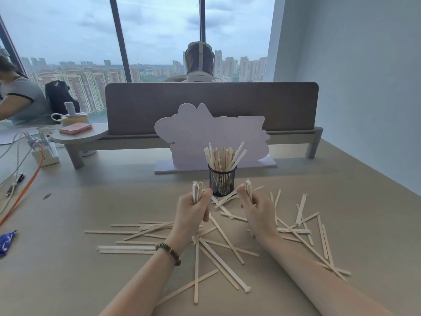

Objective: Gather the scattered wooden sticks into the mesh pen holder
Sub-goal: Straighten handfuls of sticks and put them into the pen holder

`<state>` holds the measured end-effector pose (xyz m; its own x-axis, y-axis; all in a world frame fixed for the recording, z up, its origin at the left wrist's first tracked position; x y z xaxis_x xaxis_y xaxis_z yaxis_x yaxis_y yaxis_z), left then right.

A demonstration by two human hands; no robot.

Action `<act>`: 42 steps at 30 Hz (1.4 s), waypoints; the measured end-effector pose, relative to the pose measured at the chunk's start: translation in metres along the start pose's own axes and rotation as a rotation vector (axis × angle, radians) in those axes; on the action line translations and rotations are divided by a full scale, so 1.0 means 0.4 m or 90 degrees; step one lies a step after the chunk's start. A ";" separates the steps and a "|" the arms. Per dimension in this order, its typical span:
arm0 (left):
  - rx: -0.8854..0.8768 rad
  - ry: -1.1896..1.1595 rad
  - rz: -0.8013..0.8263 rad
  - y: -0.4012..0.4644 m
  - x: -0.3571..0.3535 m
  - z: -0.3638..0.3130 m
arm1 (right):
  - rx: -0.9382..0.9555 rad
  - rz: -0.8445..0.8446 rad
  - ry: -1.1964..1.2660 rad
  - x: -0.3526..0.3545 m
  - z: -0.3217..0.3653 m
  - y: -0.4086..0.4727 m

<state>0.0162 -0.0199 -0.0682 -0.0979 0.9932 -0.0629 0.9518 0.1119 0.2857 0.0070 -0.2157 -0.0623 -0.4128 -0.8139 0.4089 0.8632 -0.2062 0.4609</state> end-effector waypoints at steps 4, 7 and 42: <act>0.016 -0.005 -0.014 -0.007 0.004 -0.013 | -0.022 -0.010 0.034 0.013 0.012 0.008; 0.022 -0.027 -0.041 -0.001 0.014 -0.027 | -0.066 0.047 0.142 0.000 0.010 0.017; -0.156 0.299 -0.057 0.155 0.061 -0.211 | -0.050 0.136 0.095 0.100 0.085 0.213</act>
<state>0.0482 0.0142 0.0287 -0.3482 0.8808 0.3208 0.8433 0.1450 0.5175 0.0541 -0.2474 0.0203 -0.1771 -0.9132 0.3669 0.9482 -0.0585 0.3122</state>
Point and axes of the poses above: each hand's wrist, its own y-axis towards the middle knuckle, its own x-axis out of the back of the hand, z = x × y, the point moved 7 cm from there along y, towards the middle knuckle, and after that the axes turned 9 degrees about -y, right-handed, at the moved point
